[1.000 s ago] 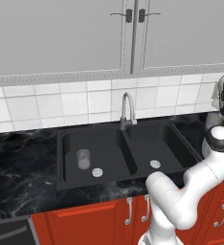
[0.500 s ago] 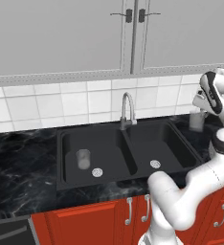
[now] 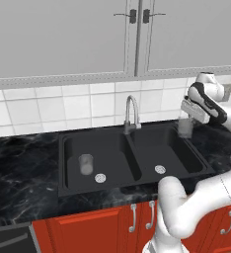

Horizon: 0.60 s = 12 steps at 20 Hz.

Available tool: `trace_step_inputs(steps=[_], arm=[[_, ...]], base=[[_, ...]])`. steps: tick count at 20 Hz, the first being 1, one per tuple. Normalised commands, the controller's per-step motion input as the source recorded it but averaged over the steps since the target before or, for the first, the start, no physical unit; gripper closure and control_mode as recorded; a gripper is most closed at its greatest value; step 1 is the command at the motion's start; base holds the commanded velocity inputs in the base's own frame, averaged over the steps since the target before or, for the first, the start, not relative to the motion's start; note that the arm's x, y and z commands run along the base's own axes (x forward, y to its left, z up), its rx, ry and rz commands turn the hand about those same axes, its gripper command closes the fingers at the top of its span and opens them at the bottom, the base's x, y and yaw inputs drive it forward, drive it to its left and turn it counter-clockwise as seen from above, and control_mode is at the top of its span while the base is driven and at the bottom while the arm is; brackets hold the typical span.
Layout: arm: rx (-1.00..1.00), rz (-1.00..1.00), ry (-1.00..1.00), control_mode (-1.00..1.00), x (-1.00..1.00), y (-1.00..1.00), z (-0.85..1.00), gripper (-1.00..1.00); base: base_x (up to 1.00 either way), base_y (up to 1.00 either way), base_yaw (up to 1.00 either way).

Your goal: Place the glass cup in the left basin and the glass cup in the right basin of the sink.

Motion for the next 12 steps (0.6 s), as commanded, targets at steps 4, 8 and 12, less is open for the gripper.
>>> trace_step_inputs(steps=[4,8,12], arm=[[-0.14,-0.03,-0.16,-1.0,-0.15,0.41,-0.01,1.0],[-0.15,-0.05,-0.16,-1.0,-0.07,0.11,-0.11,1.0],[-0.12,-0.07,-0.13,-1.0,0.0,0.09,-0.2,1.0]], base=[[0.0,0.0,0.0],[0.0,0.0,0.0],[0.0,0.0,0.0]])
